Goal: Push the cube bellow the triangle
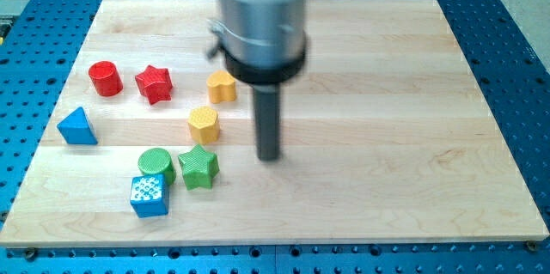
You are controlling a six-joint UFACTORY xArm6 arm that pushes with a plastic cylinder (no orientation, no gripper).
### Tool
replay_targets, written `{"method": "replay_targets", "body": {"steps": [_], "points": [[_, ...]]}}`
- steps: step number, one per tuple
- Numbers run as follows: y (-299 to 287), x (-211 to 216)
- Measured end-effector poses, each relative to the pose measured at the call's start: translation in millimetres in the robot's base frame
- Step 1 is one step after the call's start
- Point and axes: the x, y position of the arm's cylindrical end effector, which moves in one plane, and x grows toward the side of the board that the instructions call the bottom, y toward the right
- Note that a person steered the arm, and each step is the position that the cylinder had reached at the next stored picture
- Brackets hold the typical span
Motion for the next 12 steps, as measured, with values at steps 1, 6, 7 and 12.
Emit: {"method": "replay_targets", "body": {"steps": [1, 6, 7, 12], "points": [[-11, 68], [-264, 39], [-278, 50], [-302, 67]]}}
